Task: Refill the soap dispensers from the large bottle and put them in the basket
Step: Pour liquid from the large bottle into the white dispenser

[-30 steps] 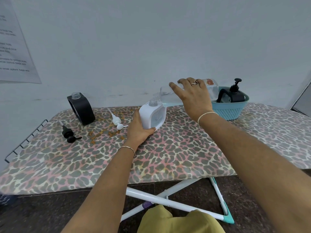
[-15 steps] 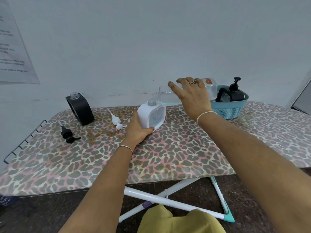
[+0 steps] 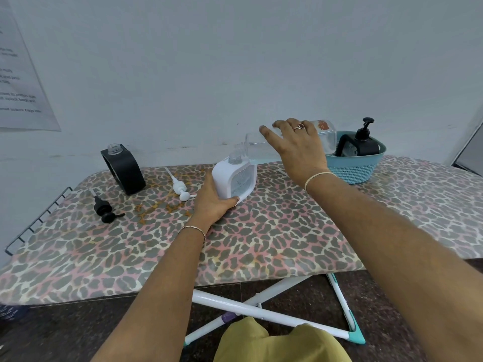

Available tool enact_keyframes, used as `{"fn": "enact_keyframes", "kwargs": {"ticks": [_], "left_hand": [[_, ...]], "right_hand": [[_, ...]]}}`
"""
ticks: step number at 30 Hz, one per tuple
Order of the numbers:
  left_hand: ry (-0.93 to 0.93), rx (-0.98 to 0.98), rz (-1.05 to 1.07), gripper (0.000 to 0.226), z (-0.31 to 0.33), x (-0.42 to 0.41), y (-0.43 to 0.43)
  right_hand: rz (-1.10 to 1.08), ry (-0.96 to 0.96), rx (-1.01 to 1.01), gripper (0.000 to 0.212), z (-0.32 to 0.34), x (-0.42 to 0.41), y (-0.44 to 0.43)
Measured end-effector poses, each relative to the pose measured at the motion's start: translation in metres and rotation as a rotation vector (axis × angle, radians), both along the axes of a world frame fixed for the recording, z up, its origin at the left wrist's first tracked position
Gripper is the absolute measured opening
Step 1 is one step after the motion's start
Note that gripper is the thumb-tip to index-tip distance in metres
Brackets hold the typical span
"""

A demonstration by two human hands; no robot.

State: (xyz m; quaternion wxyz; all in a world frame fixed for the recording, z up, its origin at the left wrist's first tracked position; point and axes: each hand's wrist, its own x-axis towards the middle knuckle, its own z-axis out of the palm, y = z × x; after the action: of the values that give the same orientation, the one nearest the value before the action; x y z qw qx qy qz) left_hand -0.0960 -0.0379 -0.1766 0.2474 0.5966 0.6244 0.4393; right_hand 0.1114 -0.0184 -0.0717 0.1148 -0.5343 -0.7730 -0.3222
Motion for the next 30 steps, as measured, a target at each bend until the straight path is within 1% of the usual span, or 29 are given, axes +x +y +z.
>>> {"fn": "enact_keyframes", "kwargs": {"ticks": [12, 15, 22, 25, 27, 30], "left_hand": [[-0.017, 0.012, -0.006, 0.086, 0.000, 0.000, -0.001], [-0.018, 0.008, -0.002, 0.087, 0.000, 0.000, -0.001], [-0.037, 0.025, -0.006, 0.088, -0.002, 0.000, 0.000], [-0.053, 0.031, -0.018, 0.086, -0.003, -0.001, -0.001], [-0.054, 0.041, -0.025, 0.086, -0.004, -0.001, -0.001], [-0.057, 0.053, -0.030, 0.085, -0.004, -0.001, 0.000]], "right_hand": [[0.035, 0.013, 0.033, 0.080, -0.003, 0.002, 0.003], [0.026, 0.046, 0.021, 0.082, -0.007, 0.002, 0.002], [0.002, 0.230, -0.010, 0.084, -0.024, 0.005, 0.003], [0.004, 0.316, -0.060, 0.082, -0.030, 0.003, 0.002], [0.003, 0.393, -0.108, 0.081, -0.034, 0.002, 0.000], [-0.040, 0.573, -0.166, 0.077, -0.042, 0.001, -0.001]]}}
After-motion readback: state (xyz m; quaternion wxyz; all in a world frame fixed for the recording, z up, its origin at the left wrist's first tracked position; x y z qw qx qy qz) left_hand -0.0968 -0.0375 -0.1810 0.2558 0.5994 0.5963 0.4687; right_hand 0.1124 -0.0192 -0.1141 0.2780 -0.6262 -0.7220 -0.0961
